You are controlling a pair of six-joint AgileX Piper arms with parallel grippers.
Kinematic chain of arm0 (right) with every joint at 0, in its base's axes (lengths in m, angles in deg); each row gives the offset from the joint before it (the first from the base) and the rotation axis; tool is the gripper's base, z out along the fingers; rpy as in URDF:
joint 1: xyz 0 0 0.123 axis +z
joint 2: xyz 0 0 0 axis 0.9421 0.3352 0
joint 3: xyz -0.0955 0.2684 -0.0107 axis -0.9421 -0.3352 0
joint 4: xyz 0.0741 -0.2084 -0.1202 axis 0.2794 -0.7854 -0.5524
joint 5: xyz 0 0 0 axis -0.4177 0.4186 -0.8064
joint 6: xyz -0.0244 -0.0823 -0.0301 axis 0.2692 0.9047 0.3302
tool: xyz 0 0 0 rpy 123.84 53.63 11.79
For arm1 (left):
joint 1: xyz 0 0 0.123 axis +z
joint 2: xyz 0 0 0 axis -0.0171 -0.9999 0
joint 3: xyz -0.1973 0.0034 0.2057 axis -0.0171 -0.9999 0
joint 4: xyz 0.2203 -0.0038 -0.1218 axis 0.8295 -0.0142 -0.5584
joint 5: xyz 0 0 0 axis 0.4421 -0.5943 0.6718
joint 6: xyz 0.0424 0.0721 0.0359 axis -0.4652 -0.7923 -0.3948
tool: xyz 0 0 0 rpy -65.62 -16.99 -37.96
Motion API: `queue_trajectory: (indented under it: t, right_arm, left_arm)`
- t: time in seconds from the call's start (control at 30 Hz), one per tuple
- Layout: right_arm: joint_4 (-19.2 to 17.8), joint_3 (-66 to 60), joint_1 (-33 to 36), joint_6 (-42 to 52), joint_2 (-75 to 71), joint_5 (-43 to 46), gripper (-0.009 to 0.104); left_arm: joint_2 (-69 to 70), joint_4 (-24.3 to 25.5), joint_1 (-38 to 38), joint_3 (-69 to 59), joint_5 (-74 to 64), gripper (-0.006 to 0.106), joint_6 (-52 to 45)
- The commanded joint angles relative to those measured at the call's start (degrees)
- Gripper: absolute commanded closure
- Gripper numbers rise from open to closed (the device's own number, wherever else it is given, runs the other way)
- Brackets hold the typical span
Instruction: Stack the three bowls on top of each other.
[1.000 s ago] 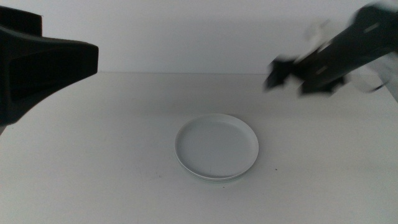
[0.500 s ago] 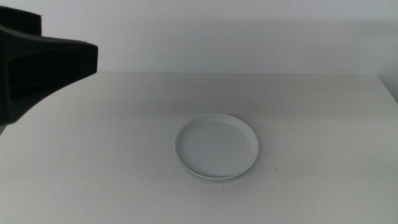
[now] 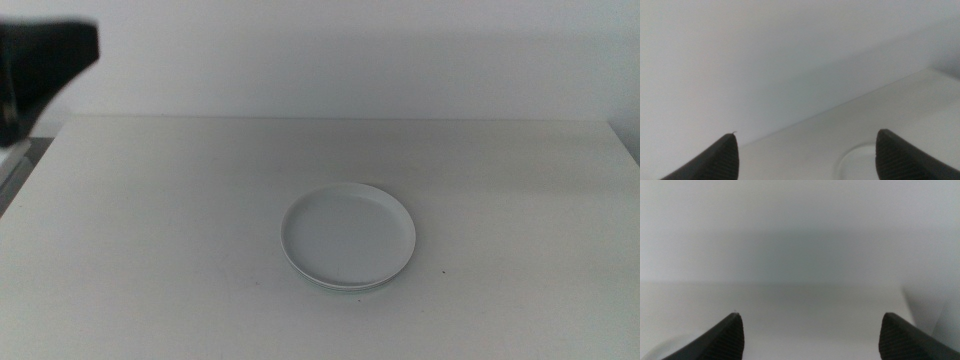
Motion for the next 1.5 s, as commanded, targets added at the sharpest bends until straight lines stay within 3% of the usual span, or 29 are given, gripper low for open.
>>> queue_trajectory:
  t: [0.0,0.27,0.43,0.73,0.8,0.93,1.47]
  right_arm:
    - [-0.28,-1.60,0.09,3.04,-1.88,4.72,0.009]
    - [-0.39,-1.87,0.09,2.55,-2.22,5.37,0.003]
    - [-0.39,-1.87,0.09,2.29,-2.22,4.73,0.004]
    - [-0.39,-1.87,0.09,2.29,-2.22,4.61,0.004]
    - [-0.39,-1.87,0.09,2.29,-2.22,4.61,0.004]
    - [-0.39,-1.87,0.09,2.29,-2.22,4.61,0.004]
    - [-0.25,-3.71,-0.93,2.29,-4.80,6.54,0.004]
  left_arm:
    - [2.42,0.56,2.81,-5.40,1.88,0.007,-0.02]
    - [10.82,2.93,10.31,-19.22,5.76,0.007,-0.02]
    - [17.13,10.02,10.31,-23.20,11.76,0.007,-0.02]
    - [27.43,8.86,10.31,-31.53,14.48,0.007,0.10]
    - [29.83,8.92,10.31,-34.82,16.04,0.007,4.31]
    - [34.89,15.15,10.83,-41.27,17.17,0.007,21.97]
    - [40.05,16.67,10.83,-45.23,16.88,0.007,22.49]
